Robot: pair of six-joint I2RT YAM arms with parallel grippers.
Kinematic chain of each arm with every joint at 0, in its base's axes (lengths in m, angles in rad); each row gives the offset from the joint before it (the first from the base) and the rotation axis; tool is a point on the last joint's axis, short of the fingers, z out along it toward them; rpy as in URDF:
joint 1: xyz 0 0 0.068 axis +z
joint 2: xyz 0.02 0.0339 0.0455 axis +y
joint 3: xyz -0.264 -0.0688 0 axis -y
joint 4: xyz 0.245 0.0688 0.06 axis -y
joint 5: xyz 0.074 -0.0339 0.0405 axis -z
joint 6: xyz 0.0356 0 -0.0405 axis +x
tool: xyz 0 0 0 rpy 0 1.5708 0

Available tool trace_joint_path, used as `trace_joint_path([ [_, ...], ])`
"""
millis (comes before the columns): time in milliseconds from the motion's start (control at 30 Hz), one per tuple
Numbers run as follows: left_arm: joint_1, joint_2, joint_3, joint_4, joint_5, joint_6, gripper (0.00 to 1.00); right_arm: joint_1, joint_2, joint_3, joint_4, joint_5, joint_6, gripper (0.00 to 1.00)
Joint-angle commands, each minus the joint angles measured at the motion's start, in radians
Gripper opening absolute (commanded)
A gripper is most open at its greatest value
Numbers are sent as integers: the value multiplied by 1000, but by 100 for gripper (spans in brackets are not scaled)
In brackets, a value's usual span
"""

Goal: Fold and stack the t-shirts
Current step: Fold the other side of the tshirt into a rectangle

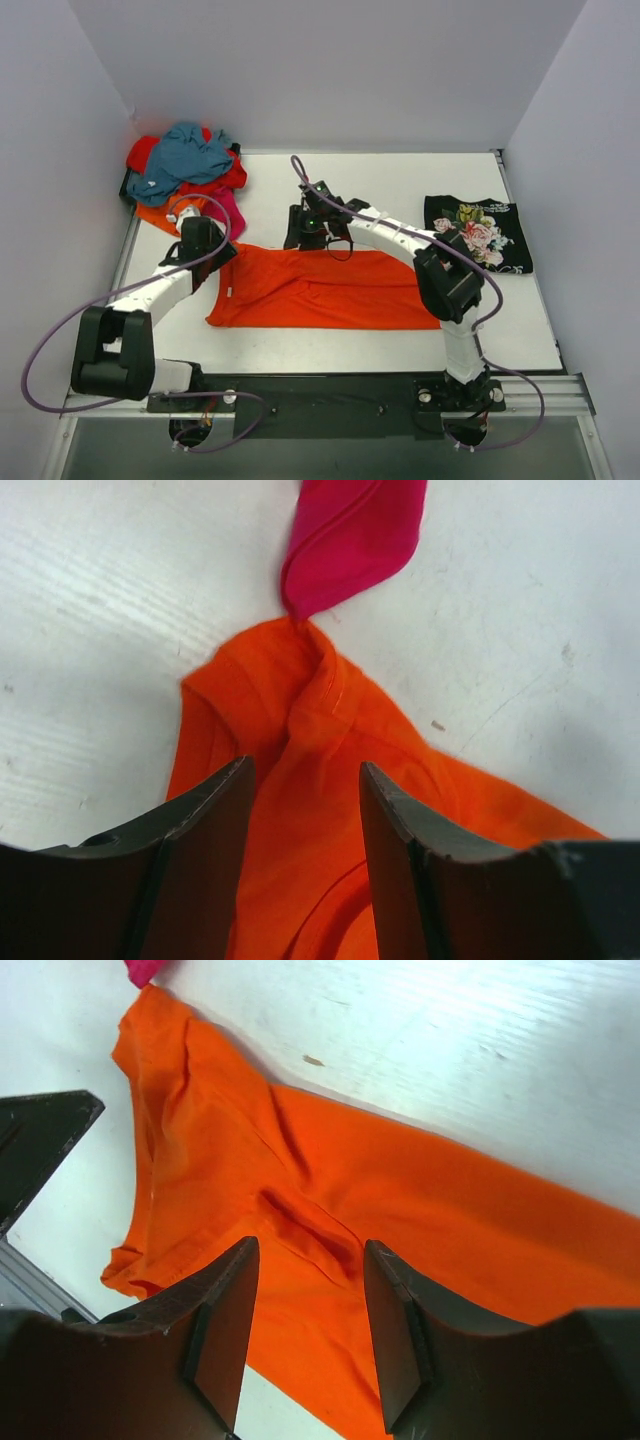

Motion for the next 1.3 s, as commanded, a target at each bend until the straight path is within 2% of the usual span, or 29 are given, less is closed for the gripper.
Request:
trace_joint_path([
  [0,16,73,88,119,24,14,56,25,86,115,13,-86,-3,42],
  [200,30,190,160,131,46,20,56,48,175,179,16,-125,-20,39],
  [467,50,305,210,142,76,17,50,57,195,137,47,-198,-60,38],
  [600,64,314,201,149,84,20,35,55,180,128,36,-228,-104,39],
  [767,76,313,174,179,98,18,29,34,100,30,74,-225,-142,42],
  [900,81,319,172,186,107,21,18,20,97,39,76,-250,-147,43],
  [1000,90,316,158,195,107,20,2,22,89,33,88,-228,-139,42],
  [1267,114,313,132,217,110,14,0,38,130,96,77,-205,-133,42],
])
